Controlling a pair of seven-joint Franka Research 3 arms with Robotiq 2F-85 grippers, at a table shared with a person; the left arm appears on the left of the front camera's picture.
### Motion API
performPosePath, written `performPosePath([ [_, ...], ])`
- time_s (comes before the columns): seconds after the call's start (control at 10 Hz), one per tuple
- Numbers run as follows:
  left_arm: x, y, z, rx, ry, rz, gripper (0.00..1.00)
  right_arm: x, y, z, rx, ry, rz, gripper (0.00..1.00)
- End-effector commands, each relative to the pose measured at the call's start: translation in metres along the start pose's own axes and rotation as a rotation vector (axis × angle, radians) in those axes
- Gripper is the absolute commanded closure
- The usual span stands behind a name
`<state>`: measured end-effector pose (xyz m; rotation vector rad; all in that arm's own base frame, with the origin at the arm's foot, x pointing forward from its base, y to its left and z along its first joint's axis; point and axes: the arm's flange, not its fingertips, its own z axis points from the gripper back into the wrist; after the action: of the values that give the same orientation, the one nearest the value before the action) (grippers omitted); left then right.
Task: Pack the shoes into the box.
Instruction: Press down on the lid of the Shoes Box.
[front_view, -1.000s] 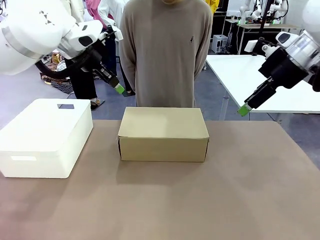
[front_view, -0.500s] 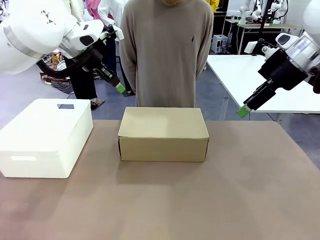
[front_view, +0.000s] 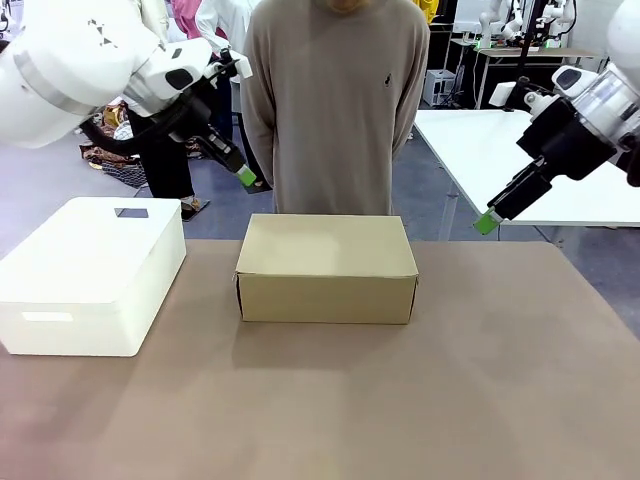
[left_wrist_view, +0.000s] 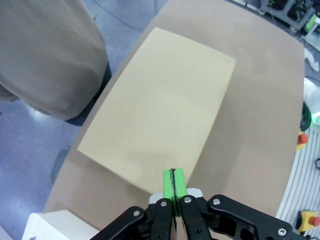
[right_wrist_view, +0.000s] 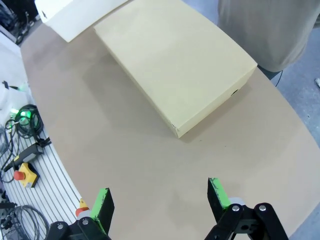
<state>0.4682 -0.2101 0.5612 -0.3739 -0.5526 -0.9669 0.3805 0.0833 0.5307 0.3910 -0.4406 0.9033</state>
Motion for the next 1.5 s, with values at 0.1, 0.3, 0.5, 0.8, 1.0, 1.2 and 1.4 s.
performPosePath([
  [0.1, 0.054, 0.003, -0.016, -0.032, -0.007, 0.096, 1.0, 0.009, 0.014, 0.007, -0.047, -0.018, 0.003, 0.0],
  [0.3, 0.086, 0.008, -0.033, -0.031, 0.041, 0.15, 1.0, 0.004, 0.005, 0.006, -0.016, -0.017, 0.015, 0.0],
  [0.5, 0.115, 0.016, -0.051, -0.003, 0.063, 0.159, 1.0, 0.004, 0.005, 0.006, -0.016, -0.017, 0.015, 0.0],
  [0.8, 0.144, 0.042, -0.096, 0.016, 0.131, 0.191, 1.0, 0.004, 0.005, 0.006, -0.016, -0.017, 0.015, 0.0],
  [1.0, 0.15, 0.055, -0.127, 0.039, 0.163, 0.216, 1.0, 0.004, 0.005, 0.006, -0.016, -0.017, 0.015, 0.0],
  [1.2, 0.149, 0.065, -0.153, 0.035, 0.194, 0.237, 1.0, 0.004, 0.005, 0.006, -0.016, -0.017, 0.015, 0.0],
  [1.4, 0.143, 0.071, -0.175, 0.049, 0.238, 0.259, 1.0, 0.004, 0.005, 0.006, -0.016, -0.017, 0.015, 0.0],
])
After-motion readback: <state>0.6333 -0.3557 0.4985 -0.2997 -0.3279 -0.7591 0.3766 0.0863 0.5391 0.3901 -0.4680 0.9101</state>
